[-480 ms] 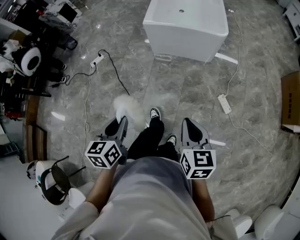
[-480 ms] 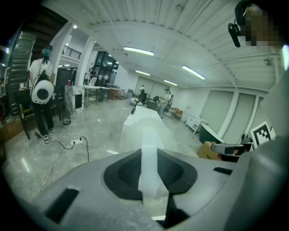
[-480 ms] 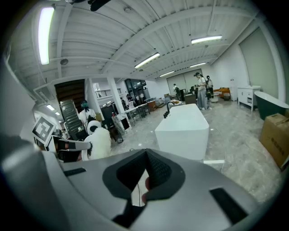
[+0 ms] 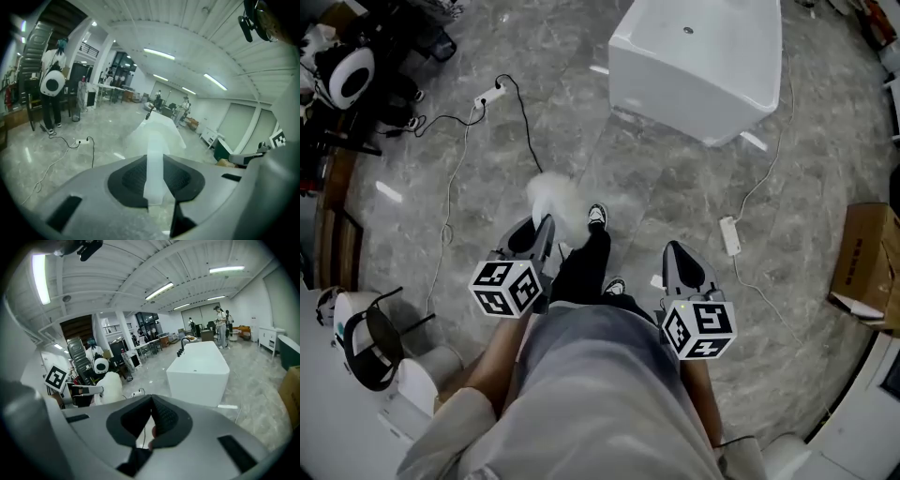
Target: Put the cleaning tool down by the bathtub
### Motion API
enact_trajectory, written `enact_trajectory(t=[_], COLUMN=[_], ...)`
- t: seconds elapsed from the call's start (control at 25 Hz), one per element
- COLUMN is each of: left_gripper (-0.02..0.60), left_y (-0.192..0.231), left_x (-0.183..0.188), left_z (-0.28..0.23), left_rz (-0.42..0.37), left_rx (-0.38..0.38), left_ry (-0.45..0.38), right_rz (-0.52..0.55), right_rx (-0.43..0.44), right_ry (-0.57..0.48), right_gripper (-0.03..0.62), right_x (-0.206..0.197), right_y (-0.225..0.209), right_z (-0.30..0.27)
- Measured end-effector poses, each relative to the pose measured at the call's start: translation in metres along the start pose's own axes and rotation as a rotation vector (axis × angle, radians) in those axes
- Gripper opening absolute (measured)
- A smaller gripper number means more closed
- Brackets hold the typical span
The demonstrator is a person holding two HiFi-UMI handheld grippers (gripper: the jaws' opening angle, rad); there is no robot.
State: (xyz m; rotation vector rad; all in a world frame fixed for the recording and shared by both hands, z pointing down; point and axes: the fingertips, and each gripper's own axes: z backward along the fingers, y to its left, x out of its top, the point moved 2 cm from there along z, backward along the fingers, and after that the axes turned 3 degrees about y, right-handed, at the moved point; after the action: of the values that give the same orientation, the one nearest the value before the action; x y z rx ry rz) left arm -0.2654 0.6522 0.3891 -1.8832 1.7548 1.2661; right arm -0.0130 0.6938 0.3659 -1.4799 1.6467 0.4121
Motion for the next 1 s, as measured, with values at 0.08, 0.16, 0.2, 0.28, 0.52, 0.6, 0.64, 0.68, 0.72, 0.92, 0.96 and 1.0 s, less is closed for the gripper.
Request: enact_trajectory(t=[0.08,0.16,0.2,0.28,0.52,0.6,0.64,0.68,0.72,0.92,0.96,1.0], left_gripper=[0.081,0.081,0.081,0.081,0.081,0.081,0.081,0.081,0.081,0.081,0.081,0.083], left_y=[0.010,0.019,0.023,0.031,0.062,0.070,0.073,0.077,0.081,0.099,0.103,0.106], left_x=[0.021,0.043,0.054,0.078,0.142,0.160,0.169,0.177,0.185,0.213,0.217,0.220], left_z=[-0.018,-0.036,-0.045,-0.066,-0.115,-0.127,-0.132,-0.137,-0.143,-0.166,-0.170,-0.173], left_rz=[0.003,-0.001,-0.005,-0.013,-0.017,-0.024,-0.030,-0.036,-0.042,-0.042,-0.032,-0.022], left_rx=[0.003,0.005,0.005,0.005,-0.002,-0.007,-0.009,-0.011,-0.012,-0.022,-0.022,-0.022], left_ry=[0.005,0.012,0.015,0.015,0.012,0.013,0.014,0.012,0.010,-0.010,-0.015,-0.021], right_rz=[0.009,0.010,0.012,0.022,0.034,0.028,0.030,0.035,0.042,0.051,0.050,0.047], right_rx=[0.006,0.015,0.018,0.019,0.012,0.017,0.023,0.030,0.037,0.058,0.058,0.058], right_ry=[0.005,0.005,0.007,0.015,0.005,0.014,0.019,0.025,0.031,0.045,0.046,0.049], right_gripper=[0.011,0.011,0.011,0.011,0.011,0.011,0.011,0.011,0.011,0.011,0.011,0.011], right_x=[0.023,0.045,0.055,0.074,0.132,0.148,0.155,0.162,0.168,0.188,0.190,0.192], right_y=[-0.002,-0.004,-0.006,-0.010,-0.017,-0.017,-0.017,-0.015,-0.014,-0.012,-0.013,-0.013], right_z=[-0.021,-0.042,-0.052,-0.077,-0.146,-0.164,-0.173,-0.183,-0.193,-0.233,-0.240,-0.246])
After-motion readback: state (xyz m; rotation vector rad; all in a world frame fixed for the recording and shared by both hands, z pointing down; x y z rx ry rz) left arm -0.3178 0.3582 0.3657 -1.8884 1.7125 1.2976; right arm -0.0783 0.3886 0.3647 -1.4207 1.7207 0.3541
